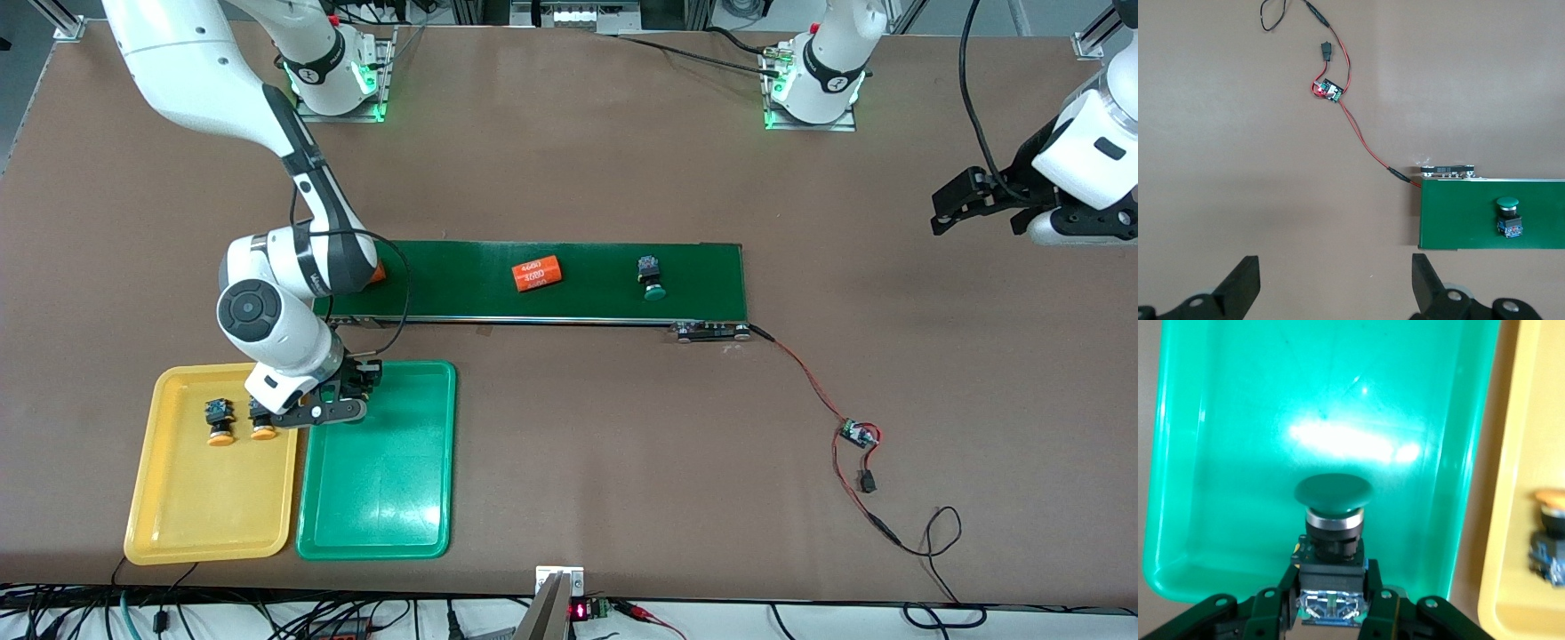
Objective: Sort buttons by color to trays
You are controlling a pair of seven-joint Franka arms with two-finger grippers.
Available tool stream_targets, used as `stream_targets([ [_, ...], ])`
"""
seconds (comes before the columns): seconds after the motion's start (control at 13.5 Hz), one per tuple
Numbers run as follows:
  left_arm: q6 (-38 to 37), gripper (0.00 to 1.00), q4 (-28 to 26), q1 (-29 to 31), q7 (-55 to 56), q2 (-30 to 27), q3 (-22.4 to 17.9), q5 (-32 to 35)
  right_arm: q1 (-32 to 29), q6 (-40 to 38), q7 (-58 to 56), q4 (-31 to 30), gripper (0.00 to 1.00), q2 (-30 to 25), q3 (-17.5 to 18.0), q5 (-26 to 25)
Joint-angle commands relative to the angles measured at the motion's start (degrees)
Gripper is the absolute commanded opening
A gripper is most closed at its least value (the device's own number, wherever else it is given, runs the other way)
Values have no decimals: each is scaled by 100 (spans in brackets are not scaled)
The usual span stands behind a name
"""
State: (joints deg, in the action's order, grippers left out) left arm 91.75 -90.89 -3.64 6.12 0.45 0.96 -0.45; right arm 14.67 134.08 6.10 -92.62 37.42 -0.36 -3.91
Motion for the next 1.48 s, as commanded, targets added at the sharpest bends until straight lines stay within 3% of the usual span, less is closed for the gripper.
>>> stream_targets([
  [0.0, -113, 100, 203, -67, -137, 87, -87, 19, 10, 363, -406, 166, 0, 343, -34, -14],
  [0.37, -299, 100, 238, -31, -146, 140, -87, 133, -192, 479, -820, 209, 3, 572, -79, -5],
  [0.44, -281, 100, 238, -23, -154, 157, -87, 124, -201, 514, -795, 253, 36, 634, -78, 21],
  [0.52, -272, 100, 247, -31, -155, 184, -96, 133, -201, 540, -768, 254, 99, 635, -78, 100],
  [0.81, -263, 100, 247, -57, -163, 184, -35, 378, -175, 365, -768, 271, 100, 407, -78, 1022],
  [1.11, -246, 100, 256, -75, -163, 201, -26, 441, -219, -406, -724, 254, 100, -111, -79, 1032],
  [1.4, -254, 100, 256, -49, -163, 193, -26, 414, -193, -1575, 38, 210, 100, -761, -79, 1023],
])
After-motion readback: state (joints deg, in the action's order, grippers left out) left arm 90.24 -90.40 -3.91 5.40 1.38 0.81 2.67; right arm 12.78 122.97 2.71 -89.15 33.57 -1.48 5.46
